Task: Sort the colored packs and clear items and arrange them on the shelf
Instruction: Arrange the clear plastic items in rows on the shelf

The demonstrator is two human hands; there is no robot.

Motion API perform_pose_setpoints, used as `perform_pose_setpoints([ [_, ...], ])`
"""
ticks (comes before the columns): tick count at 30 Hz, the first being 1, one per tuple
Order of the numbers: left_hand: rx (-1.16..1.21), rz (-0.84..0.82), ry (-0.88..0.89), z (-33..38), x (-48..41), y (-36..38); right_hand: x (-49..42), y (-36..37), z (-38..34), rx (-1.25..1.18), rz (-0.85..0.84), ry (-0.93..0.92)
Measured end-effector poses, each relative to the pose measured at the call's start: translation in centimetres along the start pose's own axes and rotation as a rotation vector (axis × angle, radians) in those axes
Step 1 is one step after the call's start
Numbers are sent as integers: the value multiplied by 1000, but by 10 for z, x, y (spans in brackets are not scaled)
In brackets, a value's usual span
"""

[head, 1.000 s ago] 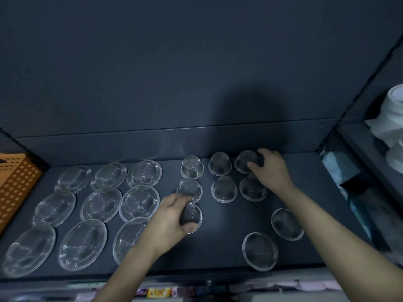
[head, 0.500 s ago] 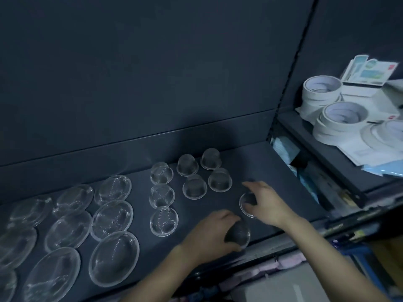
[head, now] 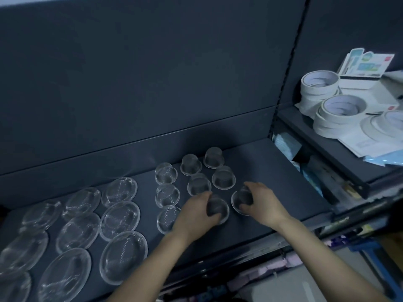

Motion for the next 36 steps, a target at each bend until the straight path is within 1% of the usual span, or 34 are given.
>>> perform_pose_setpoints([
  [5, -43, 32, -57, -14, 0, -6, -1, 12, -15, 5, 19, 11],
  [8, -65, 39, -75, -17, 1, -5, -2, 16, -19, 11, 47, -14],
  [23, -8, 15, -96, -19, 7, -7, -7, 23, -21, -31, 66, -51],
  [25, 8, 27, -100, -20, 10, -9, -6, 24, -21, -18, 55, -48],
  [27, 12, 77, -86, -21, 17, -17, -3, 22, -23, -18, 63, -58],
  [30, -41, 220, -29, -27, 32, -39, 6, 17, -29, -16, 172, -135],
  [32, -66, 297, -48, -36, 43, -51, 16, 17, -39, -10, 230, -224],
  [34, -60, 325, -102, -48, 53, -58, 26, 25, -54, -3, 234, -336],
  [36, -57, 314, -150, -56, 62, -57, 34, 37, -68, 46, 200, -438],
])
Point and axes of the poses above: each hand's wrist, its own x-axis away from the middle knuckle, its own y-axis out of the palm, z = x × y, the point moved 5 cm from there along -x, towards the middle knuckle, and after that the axes turned 6 degrees about y, right-handed, at the moved point
